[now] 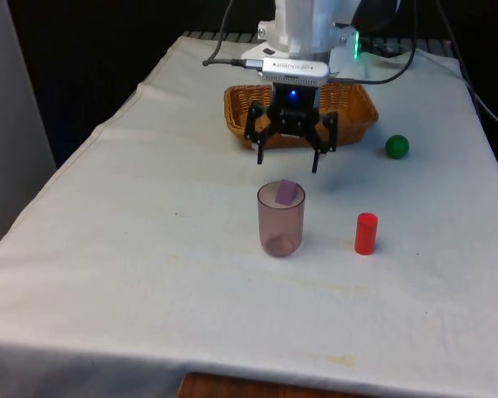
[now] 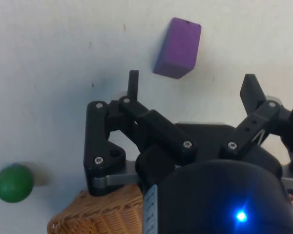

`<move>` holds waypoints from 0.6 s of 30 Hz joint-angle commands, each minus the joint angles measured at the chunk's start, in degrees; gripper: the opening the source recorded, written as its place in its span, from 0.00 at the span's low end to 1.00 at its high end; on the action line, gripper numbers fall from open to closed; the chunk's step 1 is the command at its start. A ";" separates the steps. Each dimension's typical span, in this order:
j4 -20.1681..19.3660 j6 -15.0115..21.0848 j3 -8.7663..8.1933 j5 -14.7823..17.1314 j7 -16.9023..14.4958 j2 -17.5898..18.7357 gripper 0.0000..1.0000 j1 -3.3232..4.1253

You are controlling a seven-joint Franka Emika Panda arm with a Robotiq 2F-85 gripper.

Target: Pick up the triangular block and place it into the basket.

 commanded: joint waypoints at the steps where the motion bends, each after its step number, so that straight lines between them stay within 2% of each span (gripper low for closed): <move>1: 0.11 0.97 0.46 0.63 -0.23 0.52 1.00 -0.23; 4: 0.17 1.72 0.40 0.57 -0.06 1.32 1.00 -0.17; 5: 0.17 0.86 0.00 0.06 0.06 0.86 1.00 0.00; 6: 0.23 1.83 0.40 0.57 0.00 1.55 1.00 -0.17; 14: 0.34 1.78 0.17 0.06 0.74 2.64 1.00 0.06; 18: 0.63 2.86 0.46 0.40 1.09 3.72 1.00 -0.06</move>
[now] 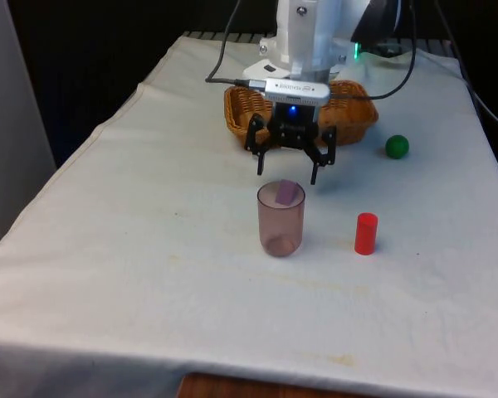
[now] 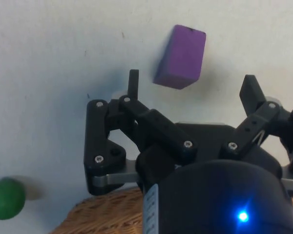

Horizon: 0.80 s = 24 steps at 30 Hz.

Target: Pick up the triangular block and place it into the basket.

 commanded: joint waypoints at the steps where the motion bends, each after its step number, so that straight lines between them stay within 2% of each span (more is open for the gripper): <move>1: 0.17 0.69 0.23 0.34 0.11 0.40 1.00 -0.11; 5: 0.17 0.34 0.00 0.00 0.29 0.52 1.00 0.00; 19: 0.92 3.15 0.29 0.29 1.66 2.92 0.99 -0.06; 23: 0.97 3.50 0.29 0.29 1.83 3.15 0.77 -0.06; 24: 0.97 3.61 0.29 0.29 1.89 3.27 0.67 -0.06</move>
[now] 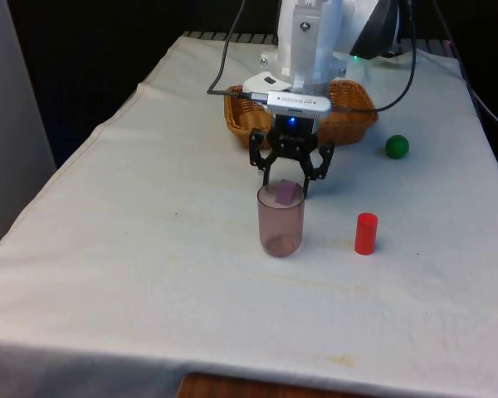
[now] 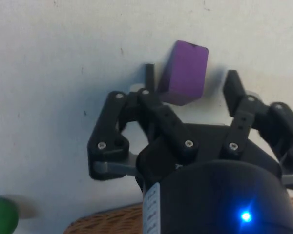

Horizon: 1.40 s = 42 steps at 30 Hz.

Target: Pick up the triangular block and place it into the basket.

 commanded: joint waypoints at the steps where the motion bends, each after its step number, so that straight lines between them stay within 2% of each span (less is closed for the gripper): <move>1: 0.00 0.11 0.00 0.00 0.06 0.06 0.62 0.00; 2: 0.17 0.63 0.17 0.29 0.17 0.34 0.62 -0.11; 8: 0.23 0.74 0.29 0.23 0.29 0.46 0.33 -0.17; 10: 0.23 0.17 0.17 0.00 0.29 0.11 0.33 0.00; 12: 0.23 0.74 0.29 0.23 0.34 0.40 0.33 -0.17; 18: -0.11 -1.38 -0.86 -0.57 0.97 -2.64 0.34 0.63; 19: 0.23 -1.03 -0.11 0.00 0.34 -2.18 0.34 0.00; 20: -0.17 -1.72 -0.92 -0.63 1.03 -3.04 0.34 0.69; 26: -0.23 -4.13 -1.38 -1.26 1.32 -5.79 0.34 0.92; 37: -0.06 -7.79 -1.55 -2.35 1.49 -9.97 0.34 0.80; 38: -0.11 -7.33 -0.69 -1.20 0.46 -9.80 0.34 0.17; 39: -0.06 -8.02 -1.55 -2.41 1.49 -10.20 0.34 0.74; 42: 0.06 -8.94 -1.60 -2.64 1.55 -11.29 0.34 0.74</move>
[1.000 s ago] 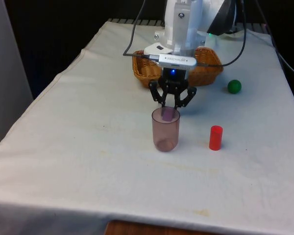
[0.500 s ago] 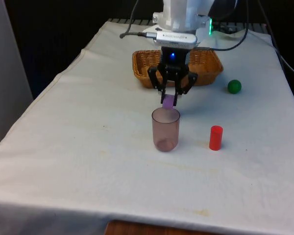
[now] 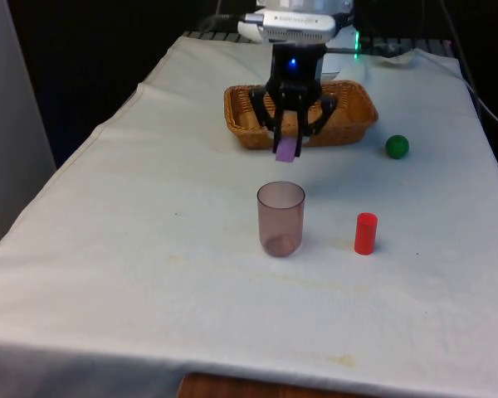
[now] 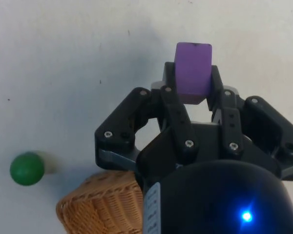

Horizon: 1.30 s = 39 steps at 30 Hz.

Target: Pick up the triangular block and place it into the basket.

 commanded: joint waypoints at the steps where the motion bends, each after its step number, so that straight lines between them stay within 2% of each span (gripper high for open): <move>1: 0.11 -0.92 -0.86 -1.32 1.09 -0.57 0.34 0.57; 4: 0.29 -2.12 -0.80 -1.60 1.15 -1.83 0.34 0.52; 5: 0.11 -1.78 -0.17 -0.52 0.11 -1.89 0.34 0.00; 6: 0.29 -2.29 -0.74 -1.60 1.15 -2.06 0.34 0.46; 12: 0.52 -3.04 -0.52 -1.32 1.03 -2.46 0.34 0.40; 14: 0.34 -2.69 -0.17 -0.63 0.23 -2.58 0.34 0.06; 15: 0.46 -2.92 -0.46 -1.09 0.80 -2.52 0.34 0.29; 23: 0.34 -2.69 -0.23 -0.63 0.17 -2.64 0.34 0.06; 25: -0.97 -2.86 -0.63 -1.38 0.52 -4.35 0.34 0.34; 30: -3.04 -2.98 -0.74 -2.23 0.92 -6.88 0.34 0.46; 32: -4.01 -2.98 -0.74 -2.81 1.15 -8.02 0.34 0.46; 33: -3.78 -2.86 -0.29 -1.72 0.23 -7.73 0.34 0.06; 34: -4.53 -2.98 -0.69 -3.09 1.26 -8.59 0.34 0.46; 39: -7.51 -2.98 -0.69 -4.47 1.72 -11.97 0.34 0.46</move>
